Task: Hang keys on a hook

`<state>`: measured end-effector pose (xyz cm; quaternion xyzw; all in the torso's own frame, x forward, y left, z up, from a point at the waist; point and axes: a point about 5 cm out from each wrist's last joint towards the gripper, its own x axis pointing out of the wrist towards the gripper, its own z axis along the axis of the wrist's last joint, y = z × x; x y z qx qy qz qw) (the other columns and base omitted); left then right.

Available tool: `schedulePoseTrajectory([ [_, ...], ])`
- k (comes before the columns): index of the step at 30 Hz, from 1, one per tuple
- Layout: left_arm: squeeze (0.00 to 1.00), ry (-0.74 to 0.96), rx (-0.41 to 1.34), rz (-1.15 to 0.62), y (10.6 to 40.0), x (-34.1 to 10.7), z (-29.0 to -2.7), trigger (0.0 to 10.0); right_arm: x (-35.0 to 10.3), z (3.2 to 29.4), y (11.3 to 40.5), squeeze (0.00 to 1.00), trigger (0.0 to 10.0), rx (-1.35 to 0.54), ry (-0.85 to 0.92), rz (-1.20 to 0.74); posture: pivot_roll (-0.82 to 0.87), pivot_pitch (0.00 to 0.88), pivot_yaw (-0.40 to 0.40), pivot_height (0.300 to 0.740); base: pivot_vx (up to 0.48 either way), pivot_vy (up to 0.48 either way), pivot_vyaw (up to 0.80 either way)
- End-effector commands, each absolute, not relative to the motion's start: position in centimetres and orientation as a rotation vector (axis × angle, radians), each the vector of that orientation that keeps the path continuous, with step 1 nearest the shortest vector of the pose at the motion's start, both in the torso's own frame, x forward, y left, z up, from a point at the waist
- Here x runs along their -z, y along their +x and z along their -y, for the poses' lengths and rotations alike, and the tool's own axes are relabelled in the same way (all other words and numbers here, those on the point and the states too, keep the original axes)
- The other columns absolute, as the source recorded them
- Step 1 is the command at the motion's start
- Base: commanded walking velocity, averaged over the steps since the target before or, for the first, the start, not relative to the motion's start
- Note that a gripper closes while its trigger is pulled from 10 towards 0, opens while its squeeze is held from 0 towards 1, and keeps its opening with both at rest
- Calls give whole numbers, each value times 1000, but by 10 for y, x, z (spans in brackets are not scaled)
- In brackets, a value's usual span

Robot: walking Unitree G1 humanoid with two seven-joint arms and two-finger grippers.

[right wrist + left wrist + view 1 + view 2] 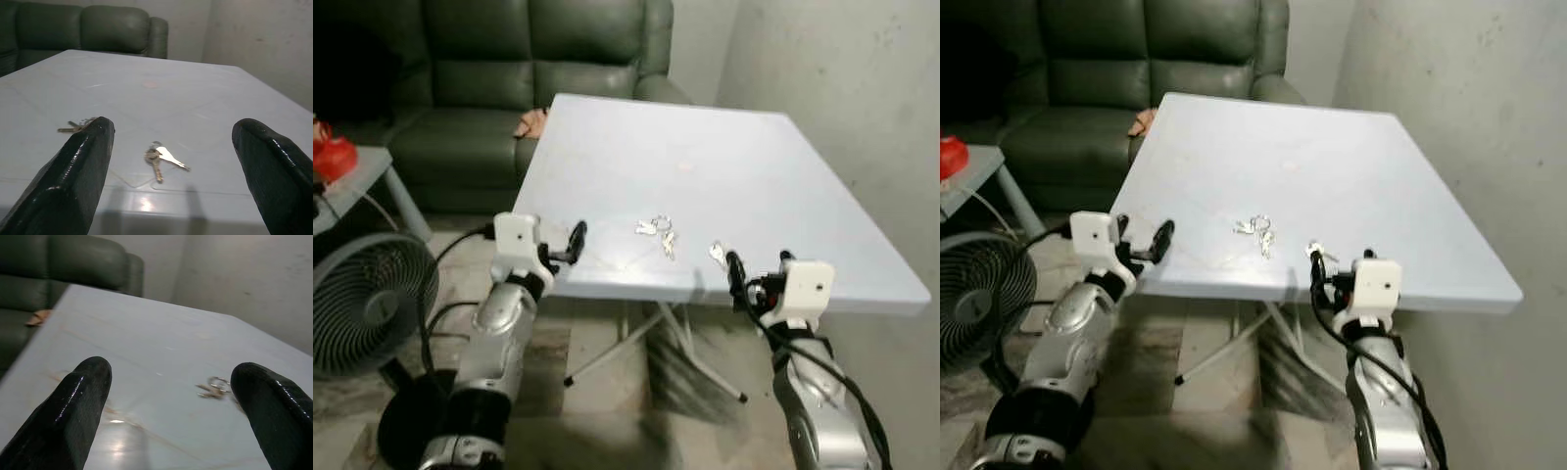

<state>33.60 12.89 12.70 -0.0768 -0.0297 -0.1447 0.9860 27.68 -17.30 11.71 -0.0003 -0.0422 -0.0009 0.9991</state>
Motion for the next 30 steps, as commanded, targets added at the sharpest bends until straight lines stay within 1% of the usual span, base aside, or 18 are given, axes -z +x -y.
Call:
schedulePoseTrajectory([
  [1, 0, -130, 289, 59, 339, -131, -127, 10000, -120, 179, 277, 0, 10000, 19, -10, 90, -48, 0, -58, 740, 0, 0, 0],
  [18, 0, -118, 284, 34, 339, -127, -125, 10000, -118, 176, 275, 0, 10000, 7, -11, 85, -47, 0, -57, 740, 0, 0, 0],
  [27, 0, -107, 268, 30, 338, -125, -128, 10000, -117, 176, 274, 0, 10000, 5, -7, 80, -39, 0, -59, 740, 0, 444, 0],
  [30, 0, -107, 271, 41, 337, -126, -128, 10000, -117, 175, 274, 0, 10000, 3, -5, 80, -39, 0, -59, 740, 0, 0, 0],
])
